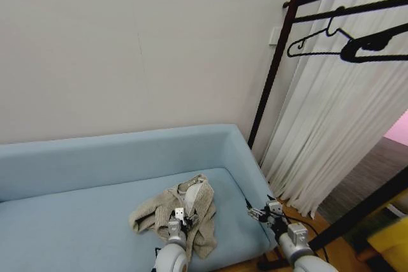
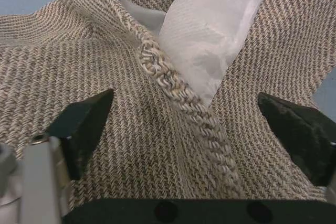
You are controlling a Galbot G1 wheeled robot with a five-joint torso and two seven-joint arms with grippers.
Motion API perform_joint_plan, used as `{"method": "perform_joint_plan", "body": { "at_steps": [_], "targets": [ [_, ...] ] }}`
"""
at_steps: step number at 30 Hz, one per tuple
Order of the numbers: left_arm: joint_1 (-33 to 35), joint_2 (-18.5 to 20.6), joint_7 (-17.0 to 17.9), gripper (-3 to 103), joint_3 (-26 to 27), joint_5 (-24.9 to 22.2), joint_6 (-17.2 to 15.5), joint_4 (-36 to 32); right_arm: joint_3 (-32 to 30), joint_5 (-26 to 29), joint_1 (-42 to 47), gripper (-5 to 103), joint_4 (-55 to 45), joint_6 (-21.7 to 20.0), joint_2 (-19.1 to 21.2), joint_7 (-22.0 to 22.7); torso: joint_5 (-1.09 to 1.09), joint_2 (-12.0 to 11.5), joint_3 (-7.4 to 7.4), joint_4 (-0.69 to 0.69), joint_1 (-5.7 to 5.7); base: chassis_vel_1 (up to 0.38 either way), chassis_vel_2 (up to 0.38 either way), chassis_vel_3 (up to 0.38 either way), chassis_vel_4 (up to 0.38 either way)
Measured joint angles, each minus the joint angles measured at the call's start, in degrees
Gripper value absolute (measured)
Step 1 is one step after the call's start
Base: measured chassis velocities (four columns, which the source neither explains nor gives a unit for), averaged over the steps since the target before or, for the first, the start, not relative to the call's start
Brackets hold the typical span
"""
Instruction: Pick up the clothes from the sofa and hang them on the clothes hanger.
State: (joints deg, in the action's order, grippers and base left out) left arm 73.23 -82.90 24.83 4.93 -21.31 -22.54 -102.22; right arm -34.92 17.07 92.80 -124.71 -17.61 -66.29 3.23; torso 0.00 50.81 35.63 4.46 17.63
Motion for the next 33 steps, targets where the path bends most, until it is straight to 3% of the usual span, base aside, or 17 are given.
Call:
{"method": "perform_joint_plan", "body": {
  "at_steps": [3, 5, 8, 11, 14, 16, 19, 20, 23, 31, 33],
  "targets": [
    [-0.62, -0.04, -0.70, 72, 0.05, -0.16, 0.41, 1.04, 0.17, 0.05, -0.49, 100, 0.60, -0.09, 0.06, 0.01, 0.00, 0.00, 0.00, 0.00, 0.00, 0.000, 0.000, 0.000, 0.000],
    [-0.81, -0.05, -0.86, 72, 0.06, -0.29, 0.49, 1.24, 0.21, 0.05, -0.58, 100, 0.78, -0.09, 0.08, 0.02, 0.00, 0.00, 0.00, 0.00, 0.00, 0.000, 0.000, 0.000, 0.000],
    [-1.58, -0.14, -1.21, 55, 0.08, -0.49, 0.85, 2.10, 0.28, 0.05, -0.80, 100, 1.16, -0.10, 0.25, 0.02, 0.00, 0.01, -0.01, 0.00, 0.00, 0.000, 0.000, 0.000, 0.000],
    [-2.14, -0.16, -1.35, 49, 0.07, -0.54, 1.07, 2.47, 0.32, 0.06, -1.06, 100, 1.39, -0.17, 0.39, 0.02, 0.00, 0.01, -0.01, 0.00, 0.00, 0.000, 0.000, 0.000, 0.000],
    [-3.17, -0.18, -1.49, 33, 0.06, -0.69, 1.20, 3.36, 0.42, 0.21, -1.45, 100, 1.74, -0.35, 0.60, 0.00, 0.00, 0.01, -0.01, 0.00, 0.00, 0.000, 0.000, 0.000, 0.000],
    [-3.33, -0.19, -1.50, 33, 0.06, -0.70, 1.21, 3.52, 0.44, 0.24, -1.55, 100, 1.83, -0.38, 0.68, 0.00, 0.00, 0.01, -0.01, 0.00, 0.00, 0.000, 0.000, 0.000, 0.000],
    [-4.05, -0.22, -1.52, 17, 0.33, -0.71, 1.35, 4.04, 0.64, 0.79, -2.59, 100, 2.71, -0.58, 1.23, 0.08, 0.00, 0.01, -0.01, 0.01, 0.00, 0.000, 0.000, 0.000, 0.000],
    [-4.05, -0.22, -1.52, 17, 0.33, -0.71, 1.35, 4.04, 0.64, 0.79, -2.59, 100, 2.71, -0.58, 1.23, 0.08, 0.00, 0.01, -0.01, 0.01, 0.00, 0.000, 0.000, 0.000, 0.000],
    [-3.83, 0.12, -1.56, 3, 1.51, 0.25, 1.66, 3.49, 1.62, 4.29, -4.80, 100, 4.34, -1.83, 1.90, 1.67, -0.01, 0.00, 0.00, 0.01, 0.00, 0.000, 0.000, 0.000, 0.000],
    [-1.62, 1.86, -3.12, 2, 6.99, 4.05, 2.03, -0.80, 8.05, 14.07, -12.77, 100, 10.74, -4.18, 2.20, 7.44, -0.02, 0.01, 0.00, 0.00, 0.00, 0.000, 0.000, 0.000, 0.000],
    [-0.86, 3.11, -4.06, 2, 9.67, 4.79, 2.48, -2.69, 12.35, 16.20, -16.66, 100, 14.20, -4.51, 2.18, 8.36, -0.01, 0.01, 0.00, 0.00, 0.00, 0.000, 0.000, 0.000, 0.000]
  ]
}}
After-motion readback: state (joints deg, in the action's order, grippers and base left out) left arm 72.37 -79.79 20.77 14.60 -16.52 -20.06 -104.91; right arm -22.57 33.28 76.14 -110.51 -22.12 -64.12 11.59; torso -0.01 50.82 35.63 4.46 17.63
